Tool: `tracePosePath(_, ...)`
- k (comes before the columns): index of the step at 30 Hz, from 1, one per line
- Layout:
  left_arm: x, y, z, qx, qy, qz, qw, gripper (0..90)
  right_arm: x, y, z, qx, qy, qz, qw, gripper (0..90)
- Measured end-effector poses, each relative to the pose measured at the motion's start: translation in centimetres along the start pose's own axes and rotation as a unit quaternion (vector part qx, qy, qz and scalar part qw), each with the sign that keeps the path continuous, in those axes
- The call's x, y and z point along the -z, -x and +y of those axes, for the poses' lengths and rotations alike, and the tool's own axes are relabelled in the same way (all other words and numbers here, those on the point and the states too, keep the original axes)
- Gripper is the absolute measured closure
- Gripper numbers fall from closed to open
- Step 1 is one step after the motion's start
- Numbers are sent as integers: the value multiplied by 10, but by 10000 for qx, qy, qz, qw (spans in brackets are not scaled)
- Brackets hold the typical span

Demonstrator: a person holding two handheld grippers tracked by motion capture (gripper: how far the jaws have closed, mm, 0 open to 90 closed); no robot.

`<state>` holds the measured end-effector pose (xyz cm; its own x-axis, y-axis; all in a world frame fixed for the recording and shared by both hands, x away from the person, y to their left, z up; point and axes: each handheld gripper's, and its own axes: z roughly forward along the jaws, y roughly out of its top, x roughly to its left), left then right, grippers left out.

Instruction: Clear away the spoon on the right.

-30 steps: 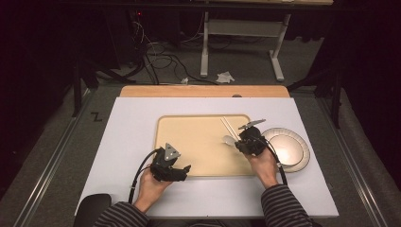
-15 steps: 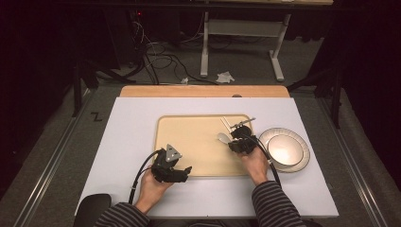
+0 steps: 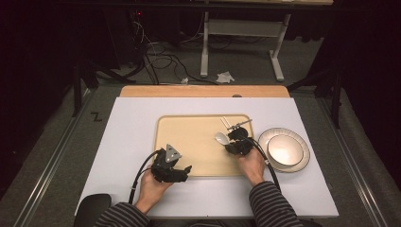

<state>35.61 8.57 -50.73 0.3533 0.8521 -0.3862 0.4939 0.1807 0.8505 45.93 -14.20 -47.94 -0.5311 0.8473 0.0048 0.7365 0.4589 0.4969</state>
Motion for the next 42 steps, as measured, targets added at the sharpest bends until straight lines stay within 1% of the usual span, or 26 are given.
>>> tracePosePath(1,0,0,0,-11,-5,12,10000,247,-2,-1,0,29,8,14,10000,789)
tracePosePath(3,0,0,0,-10,-2,0,10000,248,-4,-2,-1,25,-59,45,10000,775)
tracePosePath(6,0,0,0,-10,6,-6,10000,249,-5,-4,0,-18,-54,135,9999,735)
tracePosePath(7,0,0,0,-3,6,-2,10000,249,-6,-4,0,-10,-54,123,9999,722)
tracePosePath(10,0,1,0,-42,48,5,10000,251,-6,-3,-1,-90,47,166,9998,701)
tracePosePath(11,1,1,0,-42,82,2,10000,251,-8,-4,-1,-79,41,168,9998,698)
tracePosePath(15,1,1,1,-40,127,9,9999,251,-10,-5,-1,-13,-47,119,9999,695)
tracePosePath(18,0,1,1,-45,123,12,9999,251,-10,-4,-2,-16,-27,120,9999,701)
tracePosePath(20,0,1,0,-47,74,-10,10000,251,-10,-6,-2,40,-31,21,10000,704)
tracePosePath(21,0,2,-1,-60,54,-13,10000,251,-10,-7,-3,143,-42,-101,9998,705)
tracePosePath(22,0,2,-1,-65,53,-11,10000,251,-10,-7,-3,177,-65,-138,9997,707)
tracePosePath(24,0,2,-1,-59,51,-19,10000,252,-9,-7,-3,228,-87,-150,9996,712)
tracePosePath(26,0,2,-1,-72,39,-8,10000,252,-8,-8,-4,276,-102,-234,9993,713)
tracePosePath(27,0,2,-1,-79,33,-2,10000,252,-8,-7,-5,264,-112,-207,9994,711)
tracePosePath(29,0,2,-1,-88,39,7,10000,252,-8,-5,-6,232,-93,-210,9995,690)
tracePosePath(32,-1,1,-1,-48,56,8,10000,251,-8,-3,-6,215,-73,-208,9995,644)
tracePosePath(35,0,1,-1,-60,71,7,10000,251,-9,-1,-5,208,-48,-267,9994,596)
tracePosePath(36,0,1,-1,-60,69,5,10000,250,-9,0,-4,211,-36,-230,9995,586)
tracePosePath(39,-1,1,-1,-53,52,10,10000,250,-9,3,-4,234,-14,-278,9993,572)
tracePosePath(42,-1,1,-1,-59,62,6,10000,250,-10,5,-3,222,-3,-254,9994,559)
